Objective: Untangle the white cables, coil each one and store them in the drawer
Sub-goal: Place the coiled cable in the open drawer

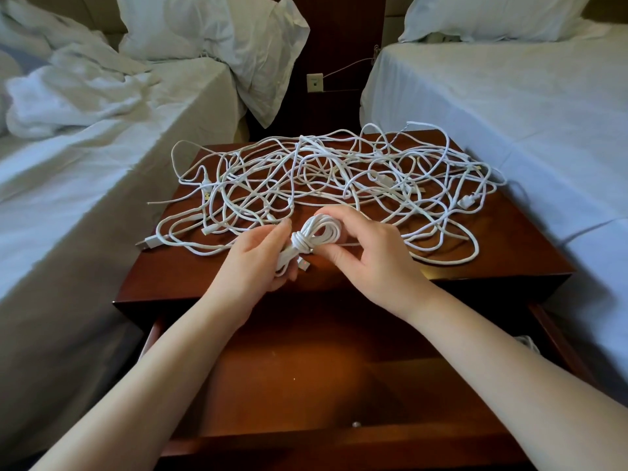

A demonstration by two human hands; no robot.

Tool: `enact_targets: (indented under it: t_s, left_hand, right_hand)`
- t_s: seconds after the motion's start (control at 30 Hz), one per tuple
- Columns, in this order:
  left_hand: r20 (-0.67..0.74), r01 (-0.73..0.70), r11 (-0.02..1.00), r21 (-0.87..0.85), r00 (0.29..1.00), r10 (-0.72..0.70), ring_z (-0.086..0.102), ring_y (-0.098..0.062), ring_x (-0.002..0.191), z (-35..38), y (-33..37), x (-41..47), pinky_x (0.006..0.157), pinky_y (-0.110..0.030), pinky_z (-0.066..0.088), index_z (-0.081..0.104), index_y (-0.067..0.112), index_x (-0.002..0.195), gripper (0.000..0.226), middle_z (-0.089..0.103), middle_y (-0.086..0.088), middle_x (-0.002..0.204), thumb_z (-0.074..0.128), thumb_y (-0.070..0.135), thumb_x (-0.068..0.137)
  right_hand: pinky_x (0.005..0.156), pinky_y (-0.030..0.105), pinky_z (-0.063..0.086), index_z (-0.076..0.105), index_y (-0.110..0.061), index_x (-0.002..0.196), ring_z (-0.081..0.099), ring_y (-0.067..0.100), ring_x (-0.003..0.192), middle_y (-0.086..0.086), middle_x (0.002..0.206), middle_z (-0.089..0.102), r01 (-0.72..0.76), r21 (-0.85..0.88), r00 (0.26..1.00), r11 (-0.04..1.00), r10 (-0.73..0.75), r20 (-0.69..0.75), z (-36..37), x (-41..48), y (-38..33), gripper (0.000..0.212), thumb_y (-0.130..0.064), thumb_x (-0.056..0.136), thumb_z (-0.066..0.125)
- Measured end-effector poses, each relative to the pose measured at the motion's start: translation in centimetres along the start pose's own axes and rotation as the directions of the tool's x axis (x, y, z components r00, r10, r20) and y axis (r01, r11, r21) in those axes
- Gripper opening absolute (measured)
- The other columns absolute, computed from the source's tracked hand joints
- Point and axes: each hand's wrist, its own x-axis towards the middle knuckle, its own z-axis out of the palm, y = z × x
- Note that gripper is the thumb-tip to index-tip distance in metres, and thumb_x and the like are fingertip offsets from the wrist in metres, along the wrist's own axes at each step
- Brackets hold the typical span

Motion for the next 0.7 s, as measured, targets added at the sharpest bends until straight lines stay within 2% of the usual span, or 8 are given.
enact_targets:
  t_s: [0.07,0.13,0.23,0.33,0.4,0.5,0.57,0.7]
  left_hand:
    - [-0.039,-0.166,0.969,0.18,0.984,0.176,0.047,-0.008,0.044,0.26,0.03,-0.33,0.047,-0.017,0.037,0.057,0.009,0.069,0.047,0.058,0.002,0.053,0.036,0.037,0.101]
    - [-0.01,-0.297,0.901,0.315,0.949,0.316,0.051,-0.004,0.048,0.2,-0.03,-0.64,0.05,-0.013,0.038,0.056,0.019,0.073,0.037,0.059,0.011,0.055,0.039,0.043,0.095]
    - [0.091,-0.362,0.864,0.349,0.931,0.353,0.053,0.001,0.058,-0.21,-0.42,-0.58,0.055,-0.013,0.041,0.047,0.025,0.098,0.011,0.057,0.013,0.069,0.05,0.035,0.095]
    - [0.115,-0.395,0.827,0.4,0.917,0.382,0.055,0.006,0.06,-0.35,-0.65,-0.49,0.056,-0.008,0.039,0.047,0.019,0.106,0.011,0.058,0.018,0.066,0.051,0.017,0.096]
    - [0.124,-0.402,0.795,0.454,0.912,0.391,0.056,0.009,0.061,-0.32,-0.57,-0.43,0.057,-0.006,0.039,0.05,0.02,0.107,0.011,0.059,0.024,0.063,0.052,0.017,0.096]
    - [0.15,-0.425,0.768,0.48,0.902,0.405,0.057,0.011,0.063,-0.38,-0.56,-0.21,0.058,-0.006,0.039,0.055,0.023,0.103,0.009,0.058,0.017,0.068,0.052,0.019,0.096]
    - [0.134,-0.416,0.773,0.479,0.905,0.404,0.057,0.011,0.062,-0.31,-0.58,-0.18,0.058,-0.005,0.039,0.056,0.021,0.099,0.006,0.057,0.016,0.069,0.05,0.019,0.097]
    - [0.042,-0.392,0.783,0.482,0.904,0.426,0.057,0.012,0.06,0.11,-0.53,-0.17,0.057,-0.004,0.039,0.057,0.019,0.093,0.007,0.056,0.016,0.065,0.051,0.017,0.096]
  right_hand:
    - [0.085,0.029,0.054,0.061,-0.01,0.124,0.067,0.006,0.099,-0.004,0.106,0.072,-0.057,0.038,0.998,0.998,0.057,0.0,0.08,0.08,-0.09,0.036,-0.023,0.091,0.067]
    - [0.088,0.025,0.052,0.061,-0.012,0.125,0.065,0.003,0.101,-0.006,0.108,0.072,-0.128,0.089,0.992,0.988,0.128,0.001,-0.02,0.19,-0.13,0.038,-0.023,0.09,0.068]
    - [0.088,0.014,0.049,0.062,-0.012,0.126,0.063,-0.001,0.104,-0.008,0.11,0.071,-0.2,0.156,0.98,0.967,0.199,0.025,-0.3,0.24,0.0,0.037,-0.023,0.09,0.068]
    - [0.083,0.005,0.045,0.064,-0.015,0.121,0.062,-0.005,0.102,-0.01,0.107,0.071,-0.228,0.174,0.974,0.958,0.222,0.05,-0.36,0.2,0.03,0.032,-0.023,0.09,0.068]
    - [0.083,0.009,0.047,0.065,-0.017,0.119,0.062,-0.004,0.1,-0.011,0.105,0.072,-0.221,0.154,0.975,0.963,0.215,0.055,-0.32,0.15,-0.06,0.03,-0.023,0.09,0.068]
    - [0.086,0.027,0.053,0.06,-0.016,0.127,0.066,0.007,0.096,-0.004,0.103,0.072,-0.182,0.081,0.982,0.98,0.177,0.073,-0.09,0.01,0.04,0.037,-0.021,0.09,0.067]
    - [0.075,0.037,0.054,0.049,-0.017,0.136,0.067,0.016,0.078,0.002,0.084,0.072,-0.181,0.053,0.981,0.982,0.177,0.076,0.12,-0.09,0.06,0.048,-0.024,0.091,0.066]
    - [0.051,0.03,0.047,0.046,-0.015,0.123,0.059,0.011,0.054,-0.002,0.064,0.066,-0.033,-0.143,0.999,0.989,0.033,-0.008,0.28,-0.23,0.08,0.038,-0.026,0.092,0.064]
